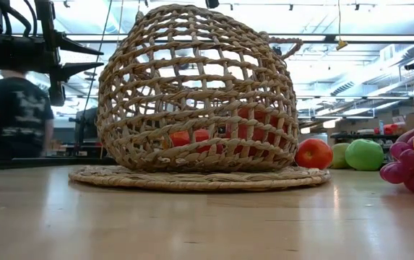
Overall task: Build produce basket
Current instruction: Put the red apple into the basket
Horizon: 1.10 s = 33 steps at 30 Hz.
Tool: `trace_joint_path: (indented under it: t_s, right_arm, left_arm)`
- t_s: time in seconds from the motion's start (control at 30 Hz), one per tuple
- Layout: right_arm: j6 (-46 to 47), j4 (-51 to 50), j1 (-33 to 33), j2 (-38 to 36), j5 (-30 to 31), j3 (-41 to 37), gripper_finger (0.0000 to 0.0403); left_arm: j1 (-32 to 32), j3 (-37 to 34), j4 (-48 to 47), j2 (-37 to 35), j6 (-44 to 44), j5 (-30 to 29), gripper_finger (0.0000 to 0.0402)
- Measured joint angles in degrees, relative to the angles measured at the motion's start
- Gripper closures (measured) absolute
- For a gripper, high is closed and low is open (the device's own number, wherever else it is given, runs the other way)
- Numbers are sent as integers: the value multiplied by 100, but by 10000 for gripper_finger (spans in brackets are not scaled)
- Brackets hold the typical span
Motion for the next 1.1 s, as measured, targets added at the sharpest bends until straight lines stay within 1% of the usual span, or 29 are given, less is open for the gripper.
trace_joint_path:
  t_s: [0.57,0.73,0.83,0.9,1.0,1.07,1.1]
  right_arm:
    - [59,-50,-66,73,-5,-2,123]
    - [15,-756,-66,83,-57,-2,123]
    - [-65,-1143,-66,83,-191,-4,123]
    - [-316,-1342,-66,83,-285,-4,123]
    - [-1119,-1727,-66,72,-343,-4,123]
    - [-1924,-1957,-66,48,-283,-4,123]
    - [-2492,-2060,-67,35,-225,-4,123]
  left_arm:
    - [-1,1,0,-1,-1,-2,311]
    - [-1,1,0,1,-1,0,313]
    - [-1,0,0,0,-1,-1,314]
    - [1,-1,0,1,-1,-2,313]
    - [1,1,0,1,-1,-2,310]
    - [0,0,0,0,0,0,311]
    - [0,1,0,-1,-1,-1,312]
